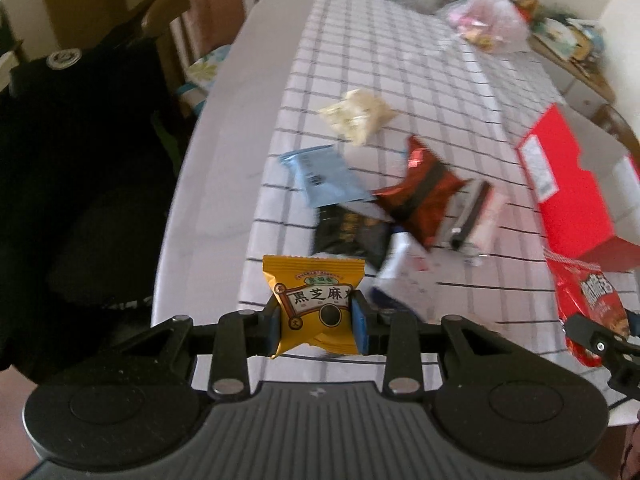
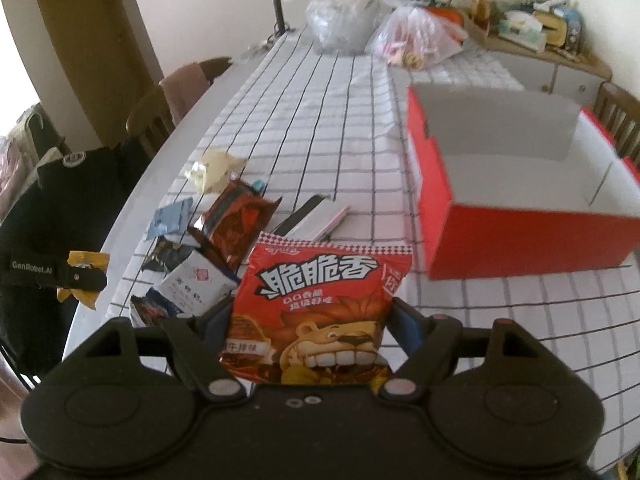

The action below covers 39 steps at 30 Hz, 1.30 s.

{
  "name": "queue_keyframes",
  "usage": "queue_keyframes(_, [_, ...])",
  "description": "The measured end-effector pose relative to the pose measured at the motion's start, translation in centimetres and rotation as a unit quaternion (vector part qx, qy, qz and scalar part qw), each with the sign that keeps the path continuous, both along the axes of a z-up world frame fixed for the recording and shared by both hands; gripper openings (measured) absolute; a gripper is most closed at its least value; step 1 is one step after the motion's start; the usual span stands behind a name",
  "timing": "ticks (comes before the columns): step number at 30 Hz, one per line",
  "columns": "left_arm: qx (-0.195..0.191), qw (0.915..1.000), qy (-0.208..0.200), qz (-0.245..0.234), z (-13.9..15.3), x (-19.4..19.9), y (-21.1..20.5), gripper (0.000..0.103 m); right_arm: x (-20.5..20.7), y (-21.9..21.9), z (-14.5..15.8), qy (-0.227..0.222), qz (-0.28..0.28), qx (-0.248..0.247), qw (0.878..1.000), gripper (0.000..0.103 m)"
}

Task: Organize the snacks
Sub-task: 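Carry both packets into the red box and open both tools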

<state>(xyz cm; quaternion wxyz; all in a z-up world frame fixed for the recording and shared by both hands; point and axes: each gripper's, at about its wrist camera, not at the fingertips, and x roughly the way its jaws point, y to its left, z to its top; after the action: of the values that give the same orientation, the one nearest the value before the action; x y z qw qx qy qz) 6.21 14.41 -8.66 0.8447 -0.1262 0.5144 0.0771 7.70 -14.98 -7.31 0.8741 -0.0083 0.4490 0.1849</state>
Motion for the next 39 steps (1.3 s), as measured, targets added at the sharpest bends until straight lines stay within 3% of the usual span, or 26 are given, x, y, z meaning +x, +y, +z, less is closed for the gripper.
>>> queue_keyframes(18, [-0.008,0.9888,-0.080,-0.125,7.5,3.0,-11.3,0.033,1.6,-7.5,6.2,-0.069,-0.042,-0.002,0.997,0.079])
queue_keyframes(30, [-0.004,0.9849,-0.076,-0.156,8.3,8.2,-22.0,0.033,6.8,-14.6,5.3,-0.068,-0.036,-0.017,0.997,0.079])
queue_keyframes(39, [0.005,0.9882,-0.047,-0.146,6.1,14.2,-28.7,0.033,11.8,-18.5,2.5,-0.051,-0.012,-0.037,0.998,0.079])
